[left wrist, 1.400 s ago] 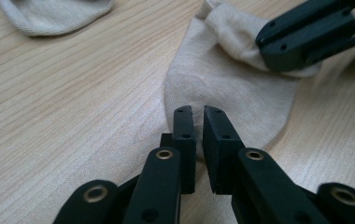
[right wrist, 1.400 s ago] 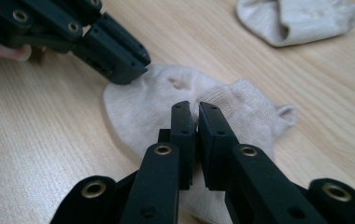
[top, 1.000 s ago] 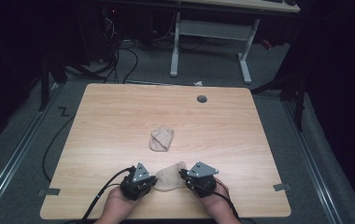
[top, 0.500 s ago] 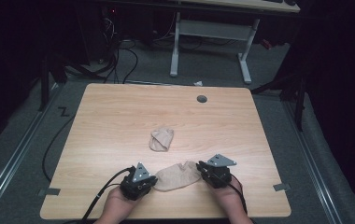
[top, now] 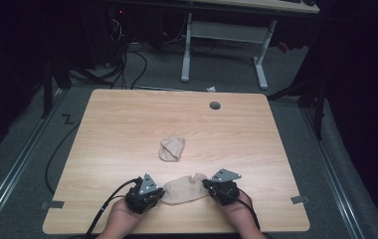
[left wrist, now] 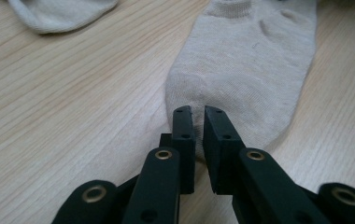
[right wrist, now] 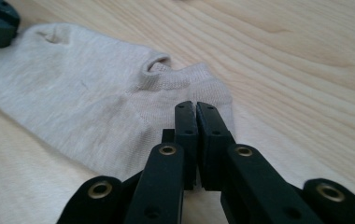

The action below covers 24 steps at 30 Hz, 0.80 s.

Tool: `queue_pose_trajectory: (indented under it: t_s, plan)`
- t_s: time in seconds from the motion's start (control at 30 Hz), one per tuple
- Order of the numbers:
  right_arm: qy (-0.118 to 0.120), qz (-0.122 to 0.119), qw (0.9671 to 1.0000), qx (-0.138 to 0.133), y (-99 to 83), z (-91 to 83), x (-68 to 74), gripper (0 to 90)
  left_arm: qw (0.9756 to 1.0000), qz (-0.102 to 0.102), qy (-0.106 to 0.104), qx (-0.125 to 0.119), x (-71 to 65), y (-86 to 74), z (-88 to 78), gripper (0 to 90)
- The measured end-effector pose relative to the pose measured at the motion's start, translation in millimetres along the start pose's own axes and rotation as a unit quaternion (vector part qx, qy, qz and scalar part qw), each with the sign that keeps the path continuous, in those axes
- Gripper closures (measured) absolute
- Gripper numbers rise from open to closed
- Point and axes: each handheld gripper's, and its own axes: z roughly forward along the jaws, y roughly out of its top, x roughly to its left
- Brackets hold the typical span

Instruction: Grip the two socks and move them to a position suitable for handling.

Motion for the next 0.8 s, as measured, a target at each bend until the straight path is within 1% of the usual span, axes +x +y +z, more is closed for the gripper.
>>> queue_pose_trajectory:
  t_s: [0.07,0.1,0.17,0.2,0.23,0.4,0.43,0.47,0.5,0.53,0.57,0.6,0.63,0.67,0.7,0.73,0.77,0.8]
  plan:
    - [0.008,-0.003,1.0000,0.000,-0.5,-0.7,3.9,87.6,1.0000,-0.001,-0.003,0.004,2.3,-2.2,-3.4,82.7]
    - [0.012,-0.007,0.9999,0.000,-1.1,-2.2,8.1,87.5,1.0000,0.002,-0.002,0.006,3.4,-4.5,-6.4,82.5]
    - [0.015,-0.008,0.9999,0.001,-1.7,-3.0,10.7,87.5,0.9999,0.004,-0.002,0.009,3.7,-5.8,-8.4,82.4]
    - [0.020,-0.015,0.9997,0.002,-3.6,-4.8,15.8,87.4,0.9999,0.005,-0.002,0.011,3.6,-6.8,-9.8,82.0]
    - [0.020,-0.015,0.9997,0.002,-3.6,-4.8,15.8,87.4,0.9999,0.005,-0.003,0.010,3.2,-8.0,-11.1,82.0]
    - [0.030,-0.020,0.9993,0.001,-8.2,-9.4,25.6,86.9,0.9998,0.008,-0.006,0.016,0.2,-12.5,-17.3,80.3]
    - [0.033,-0.020,0.9993,0.001,-8.4,-10.7,27.2,84.6,0.9998,0.008,-0.004,0.017,0.1,-12.8,-18.2,77.6]
    - [0.032,-0.020,0.9993,-0.002,-7.7,-11.5,27.1,82.2,0.9998,0.008,0.000,0.018,0.1,-12.8,-18.8,74.8]
    - [0.034,-0.016,0.9993,-0.009,-6.6,-12.4,26.4,80.4,0.9999,0.005,0.004,0.014,2.3,-12.5,-20.2,72.5]
    - [0.030,-0.013,0.9994,-0.014,-5.2,-14.0,25.4,78.5,0.9999,0.005,0.004,0.014,2.3,-12.5,-20.2,70.3]
    - [0.030,-0.013,0.9994,-0.014,-5.2,-14.0,25.4,78.5,1.0000,0.000,0.006,0.007,4.3,-12.3,-21.5,70.3]
    - [0.026,-0.010,0.9994,-0.020,-3.8,-15.3,24.7,76.4,0.9995,-0.029,0.005,-0.011,2.4,-12.5,-21.1,68.2]
    - [0.023,-0.010,0.9993,-0.026,-2.9,-16.0,24.0,74.3,0.9989,-0.041,0.010,-0.022,5.3,-12.2,-22.7,65.9]
    - [0.017,-0.009,0.9994,-0.029,-1.3,-17.1,23.3,73.0,0.9990,-0.037,0.014,-0.021,10.2,-11.7,-25.5,63.8]
    - [0.014,-0.010,0.9994,-0.031,-0.1,-17.2,22.1,71.4,0.9987,-0.041,0.018,-0.025,14.1,-11.6,-27.4,62.0]
    - [0.017,-0.010,0.9992,-0.034,1.1,-16.9,20.5,69.1,0.9983,-0.045,0.022,-0.030,17.7,-11.9,-28.9,61.3]
    - [0.021,-0.003,0.9991,-0.036,3.3,-15.9,17.2,64.2,0.9979,-0.048,0.029,-0.033,24.0,-12.6,-31.6,60.6]
    - [0.021,-0.003,0.9991,-0.036,3.3,-15.9,17.2,64.2,0.9979,-0.048,0.029,-0.033,24.0,-12.6,-31.6,60.0]
